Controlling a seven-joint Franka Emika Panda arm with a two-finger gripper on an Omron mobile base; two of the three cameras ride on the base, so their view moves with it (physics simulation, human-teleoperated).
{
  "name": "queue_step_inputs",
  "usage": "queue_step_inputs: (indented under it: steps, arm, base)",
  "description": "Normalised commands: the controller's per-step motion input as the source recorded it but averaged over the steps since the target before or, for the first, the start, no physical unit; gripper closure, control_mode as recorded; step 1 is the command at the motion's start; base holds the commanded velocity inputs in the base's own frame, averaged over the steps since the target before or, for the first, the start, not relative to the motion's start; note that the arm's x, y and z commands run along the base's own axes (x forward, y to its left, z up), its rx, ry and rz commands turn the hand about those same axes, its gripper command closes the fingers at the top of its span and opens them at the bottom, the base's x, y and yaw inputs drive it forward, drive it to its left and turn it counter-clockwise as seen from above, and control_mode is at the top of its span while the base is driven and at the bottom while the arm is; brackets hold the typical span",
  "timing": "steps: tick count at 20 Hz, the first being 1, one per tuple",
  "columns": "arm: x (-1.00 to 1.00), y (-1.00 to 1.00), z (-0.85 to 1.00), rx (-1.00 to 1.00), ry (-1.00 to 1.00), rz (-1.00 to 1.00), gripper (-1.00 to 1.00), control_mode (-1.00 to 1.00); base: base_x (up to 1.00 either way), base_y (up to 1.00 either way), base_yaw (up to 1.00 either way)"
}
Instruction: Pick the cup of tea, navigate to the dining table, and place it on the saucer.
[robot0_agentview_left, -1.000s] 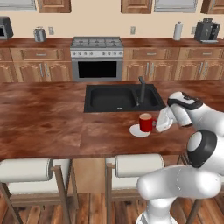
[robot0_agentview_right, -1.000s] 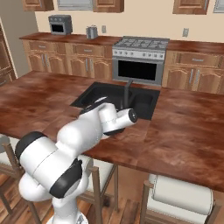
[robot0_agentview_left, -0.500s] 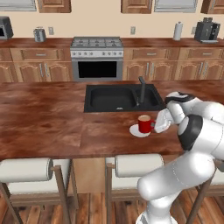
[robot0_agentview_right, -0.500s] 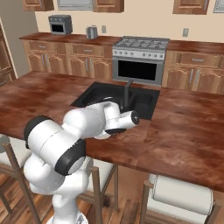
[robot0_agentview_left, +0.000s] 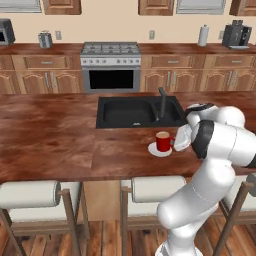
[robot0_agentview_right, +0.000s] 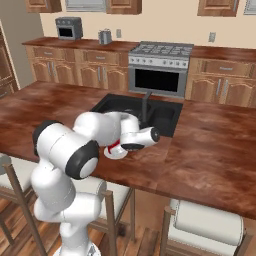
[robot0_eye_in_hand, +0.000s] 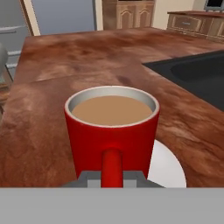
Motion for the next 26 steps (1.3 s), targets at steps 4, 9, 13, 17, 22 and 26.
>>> queue_step_inputs:
  steps: [4,9,13,17,22,26]
  arm:
    - [0.08,0.0,-0.12,0.0,0.0,0.0,1.0,-1.0]
    - [0.0,0.0,-0.13,0.0,0.0,0.0,1.0,-1.0]
    - [0.0,0.0,-0.1,0.0,0.0,0.0,1.0,-1.0]
    - [0.03,0.01,-0.04,0.0,0.0,0.0,1.0,-1.0]
    - [0.06,0.0,-0.02,0.0,0.0,0.0,1.0,-1.0]
    - [0.08,0.02,0.0,0.0,0.0,0.0,1.0,-1.0]
  base:
    - [0.0,0.0,0.0]
    - [0.0,0.0,0.0]
    - [0.0,0.0,0.0]
    - [0.0,0.0,0.0]
    - [0.0,0.0,0.0]
    - [0.0,0.0,0.0]
